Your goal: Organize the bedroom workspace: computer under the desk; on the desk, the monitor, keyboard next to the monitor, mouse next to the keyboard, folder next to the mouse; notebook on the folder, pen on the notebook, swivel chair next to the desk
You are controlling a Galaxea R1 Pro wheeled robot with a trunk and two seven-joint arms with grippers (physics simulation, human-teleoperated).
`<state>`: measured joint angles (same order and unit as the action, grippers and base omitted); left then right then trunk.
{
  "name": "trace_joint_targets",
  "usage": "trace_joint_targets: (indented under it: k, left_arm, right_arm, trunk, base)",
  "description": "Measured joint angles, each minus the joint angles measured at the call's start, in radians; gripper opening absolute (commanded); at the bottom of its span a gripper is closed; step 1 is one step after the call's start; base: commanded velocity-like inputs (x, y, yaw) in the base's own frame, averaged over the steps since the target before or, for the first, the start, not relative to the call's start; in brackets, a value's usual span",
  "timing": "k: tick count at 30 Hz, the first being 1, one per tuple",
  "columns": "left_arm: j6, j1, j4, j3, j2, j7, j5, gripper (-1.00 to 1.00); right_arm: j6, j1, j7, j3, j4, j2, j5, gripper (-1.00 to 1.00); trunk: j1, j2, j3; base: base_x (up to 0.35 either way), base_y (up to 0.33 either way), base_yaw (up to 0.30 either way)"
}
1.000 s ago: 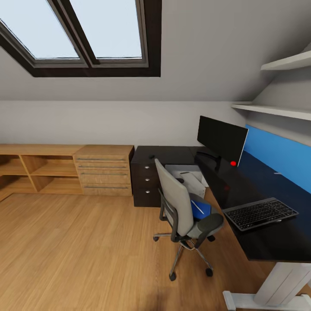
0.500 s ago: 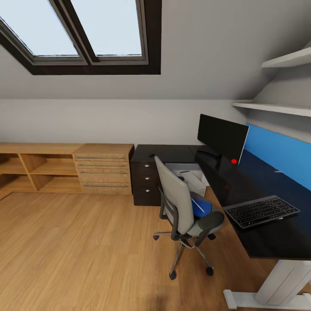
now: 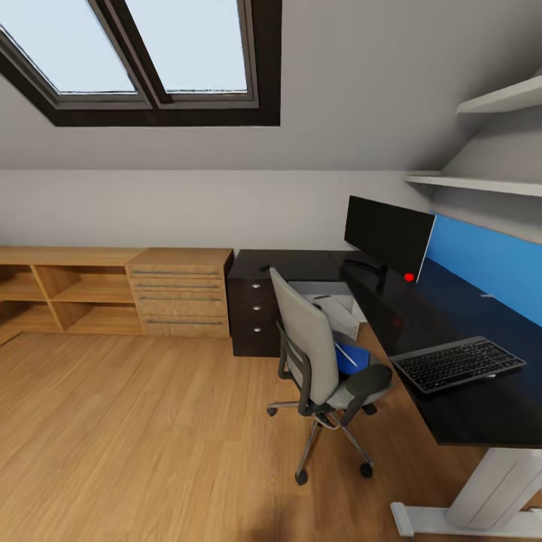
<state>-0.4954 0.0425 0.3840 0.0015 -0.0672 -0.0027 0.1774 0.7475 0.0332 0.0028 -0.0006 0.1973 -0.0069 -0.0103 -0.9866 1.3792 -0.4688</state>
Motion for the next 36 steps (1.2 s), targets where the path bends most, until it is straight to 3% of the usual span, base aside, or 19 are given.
trace_joint_targets:
  k: [5, 7, 8, 12, 14, 15, 22, 36]
  left_arm:
    - [0.001, 0.0, 0.081, 0.0, 0.012, 0.0, 0.0, 1.0]
    - [0.004, -0.009, 0.189, 0.001, 0.018, 0.003, 0.0, 1.0]
    - [0.009, -0.054, 0.288, 0.001, 0.026, 0.01, 0.002, 1.0]
    - [0.031, -0.116, 0.398, 0.002, 0.039, 0.015, 0.003, 1.0]
    - [0.079, -0.141, 0.45, 0.003, 0.045, 0.017, 0.004, 1.0]
    - [0.121, -0.153, 0.49, 0.02, 0.052, 0.018, 0.004, 1.0]
    - [0.13, -0.154, 0.502, 0.044, 0.053, 0.019, 0.002, 1.0]
    - [0.135, -0.154, 0.503, 0.048, 0.052, 0.019, 0.002, 1.0]
  right_arm:
    - [0.006, 0.0, 0.0, 0.001, 0.002, -0.001, -0.002, 1.0]
    - [0.012, 0.0, 0.0, 0.0, 0.005, -0.002, -0.002, 1.0]
    - [0.018, 0.0, 0.0, 0.0, 0.006, -0.003, -0.002, 1.0]
    - [0.025, 0.0, 0.0, 0.001, 0.006, -0.003, -0.002, 1.0]
    - [0.029, 0.0, 0.0, -0.001, 0.006, -0.003, -0.002, 1.0]
    - [0.03, 0.0, 0.0, -0.003, 0.007, -0.005, -0.002, 1.0]
    - [0.031, 0.0, 0.0, -0.005, 0.007, -0.005, -0.002, 1.0]
    - [0.031, 0.0, 0.0, -0.004, 0.007, -0.005, -0.002, 1.0]
  trunk:
    - [-0.019, 0.035, -0.016]
    - [-0.027, 0.049, -0.022]
    - [-0.031, 0.056, -0.025]
    - [-0.046, 0.084, -0.038]
    - [-0.054, 0.098, -0.044]
    - [-0.057, 0.105, -0.047]
    - [-0.085, 0.154, -0.069]
    - [-0.139, 0.252, -0.113]
  base:
    - [0.0, 0.0, 0.0]
    - [0.0, 0.0, 0.0]
    - [0.0, 0.0, 0.0]
    - [0.0, 0.0, 0.0]
    - [0.0, 0.0, 0.0]
    - [0.0, 0.0, 0.0]
    - [-0.095, 0.0, 0.0]
    - [-0.317, 0.0, 0.0]
